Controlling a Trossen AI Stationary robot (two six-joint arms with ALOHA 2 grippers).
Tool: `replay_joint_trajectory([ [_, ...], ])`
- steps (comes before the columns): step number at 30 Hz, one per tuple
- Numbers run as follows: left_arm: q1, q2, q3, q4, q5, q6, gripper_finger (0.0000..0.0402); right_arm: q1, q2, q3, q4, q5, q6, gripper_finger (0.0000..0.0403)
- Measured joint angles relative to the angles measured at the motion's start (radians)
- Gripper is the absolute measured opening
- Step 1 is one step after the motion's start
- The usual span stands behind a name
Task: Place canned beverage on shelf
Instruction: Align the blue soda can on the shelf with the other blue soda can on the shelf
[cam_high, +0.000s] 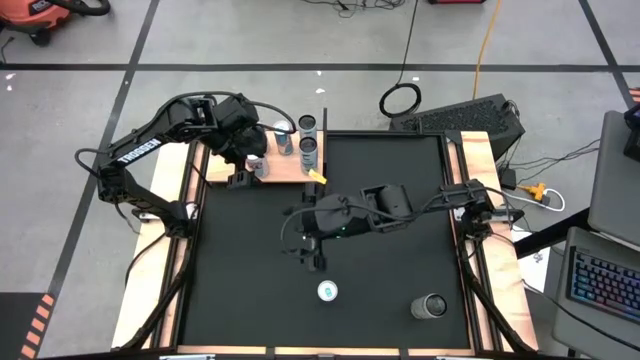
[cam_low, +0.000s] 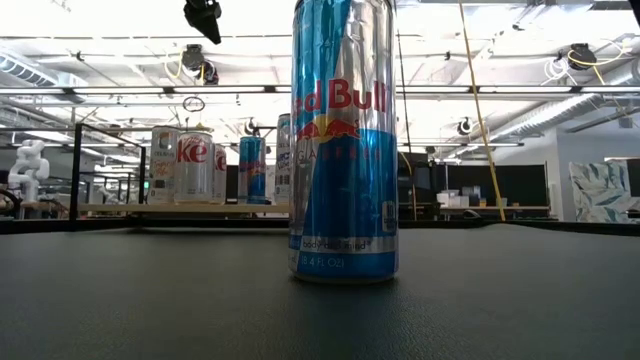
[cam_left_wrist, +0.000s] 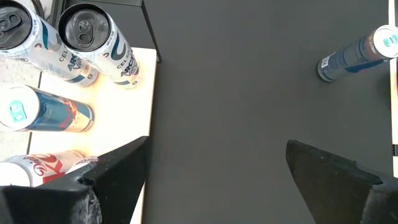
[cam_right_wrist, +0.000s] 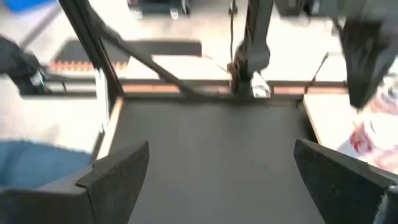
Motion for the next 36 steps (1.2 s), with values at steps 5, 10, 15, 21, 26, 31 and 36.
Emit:
replay_joint_trajectory([
  [5,0.000,0.000,0.000,0.000,0.000,0.000,0.0373,0.001,0.000,0.000,0.105,-0.002,-0.002,0.0384],
  [10,0.000,0.000,0.000,0.000,0.000,0.000,0.0373,-0.006,0.000,0.000,0.152,-0.002,0.006,0.0384],
  [15,0.000,0.000,0.000,-0.001,0.001,0.000,0.0373,-0.019,0.000,0.000,0.194,-0.002,0.037,0.0384],
  [21,0.000,0.000,0.000,-0.009,0.000,0.000,0.0373,-0.024,0.000,0.000,0.061,-0.082,0.094,0.0384],
  [26,0.000,0.000,0.000,-0.021,0.000,-0.001,0.0373,-0.005,0.007,0.000,-0.211,-0.083,0.190,0.0384],
  [31,0.000,0.000,0.000,-0.035,0.000,-0.001,0.0373,0.036,0.051,0.000,-0.331,-0.081,0.250,0.0384],
  [36,0.000,0.000,0.000,-0.035,0.001,-0.002,0.0373,0.087,0.117,0.000,-0.418,-0.082,0.263,0.0384],
])
